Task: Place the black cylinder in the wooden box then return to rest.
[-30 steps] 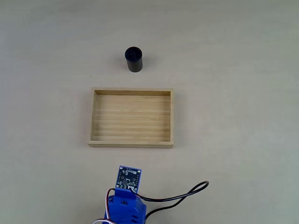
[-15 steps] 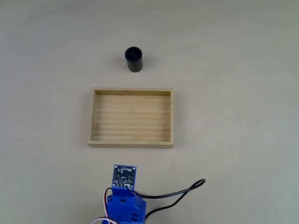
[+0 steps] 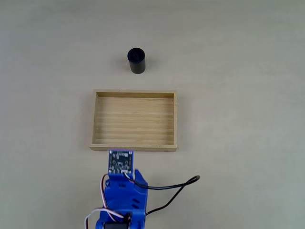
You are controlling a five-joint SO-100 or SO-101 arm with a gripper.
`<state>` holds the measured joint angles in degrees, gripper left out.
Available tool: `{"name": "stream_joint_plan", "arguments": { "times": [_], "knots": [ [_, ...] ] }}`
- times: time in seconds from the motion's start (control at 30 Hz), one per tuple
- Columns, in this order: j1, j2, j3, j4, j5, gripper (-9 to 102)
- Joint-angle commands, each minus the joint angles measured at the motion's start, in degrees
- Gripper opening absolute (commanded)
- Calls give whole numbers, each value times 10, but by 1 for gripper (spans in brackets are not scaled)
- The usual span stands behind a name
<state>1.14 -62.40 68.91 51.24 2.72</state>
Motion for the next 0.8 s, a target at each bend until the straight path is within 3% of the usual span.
{"name": "stream_joint_plan", "arguments": {
  "times": [0.0,0.33,0.53,0.77],
  "knots": [
    [-11,73,-115,-67,1,0],
    [-23,301,-291,-134,0,1],
    [-18,399,-367,-156,4,21],
    [-22,505,-483,-182,4,28]
  ]
}}
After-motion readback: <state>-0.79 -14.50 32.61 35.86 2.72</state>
